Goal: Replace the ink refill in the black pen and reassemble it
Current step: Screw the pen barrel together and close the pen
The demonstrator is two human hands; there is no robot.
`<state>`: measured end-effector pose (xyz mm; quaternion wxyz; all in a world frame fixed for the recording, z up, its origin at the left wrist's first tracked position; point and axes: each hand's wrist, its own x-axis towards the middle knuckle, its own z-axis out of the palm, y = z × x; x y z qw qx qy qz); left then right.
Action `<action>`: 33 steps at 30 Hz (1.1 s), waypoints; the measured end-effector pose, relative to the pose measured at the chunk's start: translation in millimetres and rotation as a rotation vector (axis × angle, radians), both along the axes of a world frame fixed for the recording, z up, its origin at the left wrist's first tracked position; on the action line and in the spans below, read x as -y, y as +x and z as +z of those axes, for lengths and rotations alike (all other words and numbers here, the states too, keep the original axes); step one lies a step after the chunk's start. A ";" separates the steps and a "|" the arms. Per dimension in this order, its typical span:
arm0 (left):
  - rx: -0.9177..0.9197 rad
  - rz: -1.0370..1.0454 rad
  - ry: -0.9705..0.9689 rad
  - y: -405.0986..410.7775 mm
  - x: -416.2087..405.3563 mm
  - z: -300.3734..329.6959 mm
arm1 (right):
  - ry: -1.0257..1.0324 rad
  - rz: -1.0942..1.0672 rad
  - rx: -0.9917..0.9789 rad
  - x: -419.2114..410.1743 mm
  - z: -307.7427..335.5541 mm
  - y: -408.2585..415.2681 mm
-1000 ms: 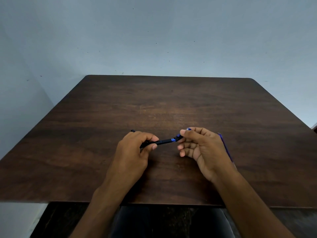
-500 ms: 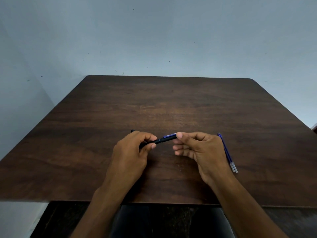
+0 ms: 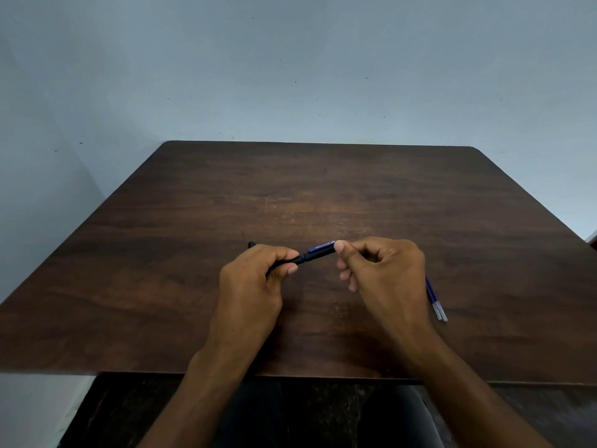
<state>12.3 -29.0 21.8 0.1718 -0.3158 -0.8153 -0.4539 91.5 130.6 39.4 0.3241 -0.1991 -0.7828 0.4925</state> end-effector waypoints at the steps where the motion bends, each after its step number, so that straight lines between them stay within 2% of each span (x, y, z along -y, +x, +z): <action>1: 0.004 0.007 0.003 -0.1 0.0 -0.6 | 0.006 0.004 0.006 -0.6 0.4 -0.3; 9: -0.013 0.017 -0.023 4.9 -0.4 -1.7 | -0.017 0.019 0.018 -3.9 -3.9 -4.1; 12: 0.061 0.086 0.049 14.4 -1.7 -1.5 | -0.186 0.057 -0.064 -1.8 -1.1 -8.6; 15: 0.154 0.148 0.124 26.6 -8.5 -0.8 | -0.463 0.088 -0.158 6.7 -0.5 -16.2; 19: 0.238 0.176 0.201 33.3 -9.1 -0.5 | -0.691 0.155 -0.103 23.8 -5.7 -22.8; 23: 0.262 0.145 0.233 32.6 -0.1 2.0 | -0.709 0.246 -0.013 34.6 -7.8 -26.7; 28: 0.203 0.142 0.161 22.1 14.1 -0.4 | -0.692 0.305 0.123 33.9 -2.1 -40.8; 33: 0.245 0.200 0.089 -5.6 34.5 -2.2 | -0.540 0.303 0.340 29.7 3.8 -57.1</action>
